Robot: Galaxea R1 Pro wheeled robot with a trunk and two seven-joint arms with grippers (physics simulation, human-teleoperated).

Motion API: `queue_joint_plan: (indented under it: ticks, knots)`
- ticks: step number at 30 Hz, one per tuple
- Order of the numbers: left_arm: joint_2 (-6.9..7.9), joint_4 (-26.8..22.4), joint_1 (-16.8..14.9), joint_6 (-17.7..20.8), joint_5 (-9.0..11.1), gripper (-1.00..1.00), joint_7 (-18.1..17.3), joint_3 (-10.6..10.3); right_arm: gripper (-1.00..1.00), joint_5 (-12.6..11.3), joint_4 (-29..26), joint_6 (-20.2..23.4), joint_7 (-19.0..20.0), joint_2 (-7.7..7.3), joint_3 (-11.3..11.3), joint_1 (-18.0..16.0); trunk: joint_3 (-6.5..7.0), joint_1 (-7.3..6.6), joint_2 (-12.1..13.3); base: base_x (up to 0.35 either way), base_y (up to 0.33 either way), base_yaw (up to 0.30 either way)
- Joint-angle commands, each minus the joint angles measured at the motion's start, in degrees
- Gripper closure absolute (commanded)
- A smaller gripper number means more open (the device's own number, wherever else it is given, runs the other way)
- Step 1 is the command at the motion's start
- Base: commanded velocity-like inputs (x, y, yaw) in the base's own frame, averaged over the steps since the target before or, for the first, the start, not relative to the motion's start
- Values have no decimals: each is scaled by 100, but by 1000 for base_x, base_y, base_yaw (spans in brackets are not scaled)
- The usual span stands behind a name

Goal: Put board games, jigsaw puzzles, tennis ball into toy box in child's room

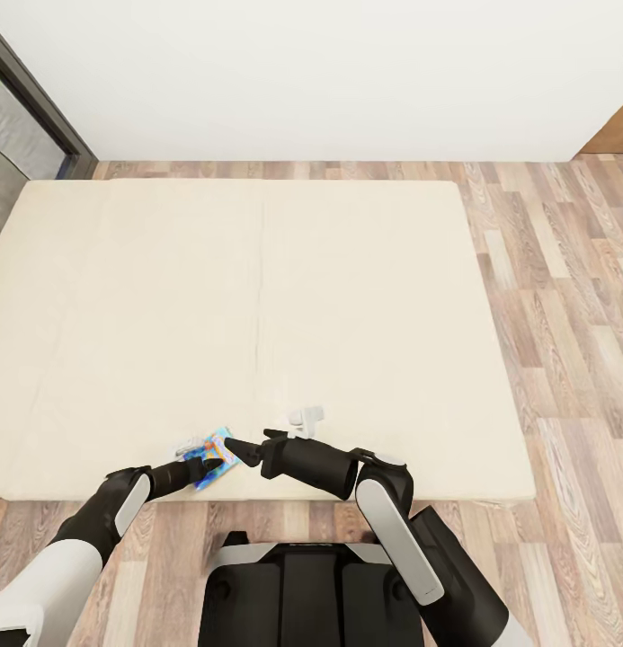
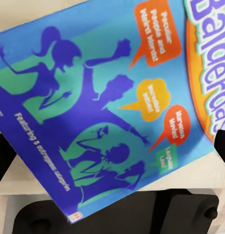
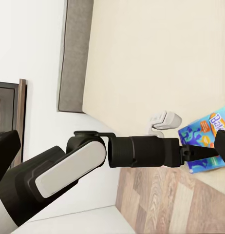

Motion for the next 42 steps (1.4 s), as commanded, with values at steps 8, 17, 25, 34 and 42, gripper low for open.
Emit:
queue_joint_plan:
  ticks: [8, 17, 25, 34, 42]
  knots:
    - [2, -5, -1, 46, 30, -100, -12, 23, -100, 5, -2, 25, 16, 2, -5, -2, 0, 3, -9, 0, -93, -33]
    - [0, -5, -1, 41, 30, -100, -14, 23, -100, 0, -2, 25, 16, 1, -5, -2, 23, 3, -9, 0, -8, -105]
    - [0, -5, -1, 40, 30, -100, -15, 22, -100, 6, -2, 25, 16, 2, -5, -2, 24, 3, -9, 0, 0, -8]
    - [5, -5, -1, 43, 30, -100, -12, 23, -100, 7, -2, 25, 16, 2, -5, -2, 24, 3, -9, 0, 52, 0]
    - [5, -5, -1, 40, 30, -100, -14, 23, -100, 7, -2, 25, 16, 2, -5, -2, 24, 3, -9, 0, 7, 0]
